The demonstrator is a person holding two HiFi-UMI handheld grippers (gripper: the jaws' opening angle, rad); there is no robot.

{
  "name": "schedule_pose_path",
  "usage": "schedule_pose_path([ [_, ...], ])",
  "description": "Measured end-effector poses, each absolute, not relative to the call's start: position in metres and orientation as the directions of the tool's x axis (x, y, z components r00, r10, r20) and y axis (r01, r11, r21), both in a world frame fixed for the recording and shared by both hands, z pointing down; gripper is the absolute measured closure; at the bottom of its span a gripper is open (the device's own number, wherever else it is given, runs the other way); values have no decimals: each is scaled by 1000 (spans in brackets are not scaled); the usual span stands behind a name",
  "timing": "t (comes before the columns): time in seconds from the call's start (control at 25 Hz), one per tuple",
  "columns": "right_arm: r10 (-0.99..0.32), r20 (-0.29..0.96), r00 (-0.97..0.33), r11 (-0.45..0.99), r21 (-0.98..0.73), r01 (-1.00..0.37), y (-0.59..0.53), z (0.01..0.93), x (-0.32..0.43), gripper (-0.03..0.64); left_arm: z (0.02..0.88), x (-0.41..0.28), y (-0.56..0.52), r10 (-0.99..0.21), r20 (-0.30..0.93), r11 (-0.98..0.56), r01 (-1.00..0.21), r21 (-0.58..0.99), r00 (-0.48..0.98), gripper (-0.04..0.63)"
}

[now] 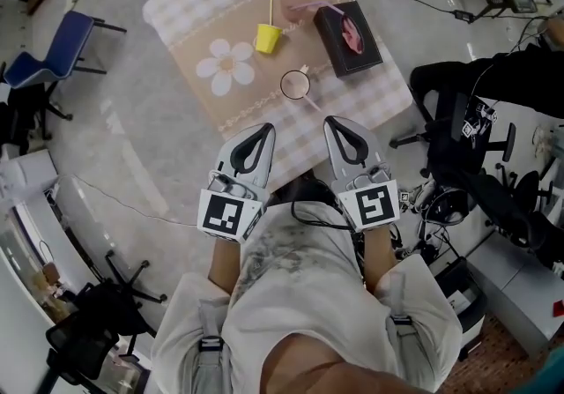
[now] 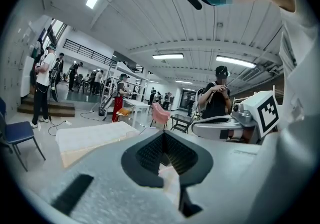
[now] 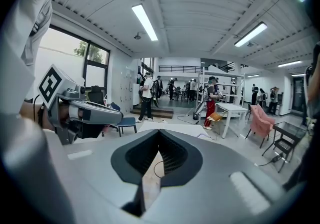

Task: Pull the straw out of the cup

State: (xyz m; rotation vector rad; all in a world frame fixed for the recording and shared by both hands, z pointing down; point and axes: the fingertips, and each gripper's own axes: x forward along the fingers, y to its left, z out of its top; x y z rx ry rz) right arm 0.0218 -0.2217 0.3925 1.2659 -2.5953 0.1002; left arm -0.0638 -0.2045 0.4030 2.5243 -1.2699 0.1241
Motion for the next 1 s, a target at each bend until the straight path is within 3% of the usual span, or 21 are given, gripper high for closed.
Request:
schedule_pose_path([
  [1.0,-688,428,-586,680,96,-727,-250,461,32,558,467,-40,-236,-731,302,-536,-789,299,611,598],
])
